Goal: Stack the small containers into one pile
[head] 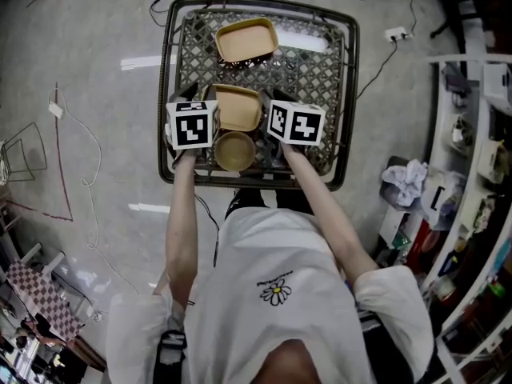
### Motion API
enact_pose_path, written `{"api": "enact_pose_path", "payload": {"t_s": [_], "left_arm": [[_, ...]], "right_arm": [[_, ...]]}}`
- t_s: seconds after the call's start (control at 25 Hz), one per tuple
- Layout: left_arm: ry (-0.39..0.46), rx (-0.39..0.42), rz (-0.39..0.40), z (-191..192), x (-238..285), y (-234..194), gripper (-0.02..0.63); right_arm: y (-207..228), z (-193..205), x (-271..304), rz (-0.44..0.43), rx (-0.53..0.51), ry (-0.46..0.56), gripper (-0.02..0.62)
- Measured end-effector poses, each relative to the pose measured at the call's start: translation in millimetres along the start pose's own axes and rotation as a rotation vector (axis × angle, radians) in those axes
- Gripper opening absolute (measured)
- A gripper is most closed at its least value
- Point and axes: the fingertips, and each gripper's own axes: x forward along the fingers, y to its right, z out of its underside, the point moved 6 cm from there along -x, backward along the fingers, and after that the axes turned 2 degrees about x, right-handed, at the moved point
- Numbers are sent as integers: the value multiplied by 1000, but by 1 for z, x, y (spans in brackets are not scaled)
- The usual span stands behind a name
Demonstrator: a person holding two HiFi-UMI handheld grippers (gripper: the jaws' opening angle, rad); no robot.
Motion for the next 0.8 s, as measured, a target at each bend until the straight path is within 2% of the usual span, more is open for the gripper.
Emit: {"api": "enact_pose_path", "payload": {"t_s": [0.24, 0.4, 0.48, 0.64, 0.8], "left_arm": [[244, -19, 0, -66, -57, 20, 130], [403, -14, -16, -88, -105, 40, 76], [474, -14, -27, -95, -125, 50, 54], [574, -27, -39, -99, -154, 68, 37], [623, -47, -49, -96, -168, 79, 32]], "right_arm": [[-22, -49, -52, -50, -111, 203, 122], [-37, -68, -100, -88, -178, 366, 55], [-42, -74, -124, -99, -215, 449, 43], [-45, -77, -164, -95, -281, 579, 37], [-41, -73, -188, -80, -323, 646, 35]]}}
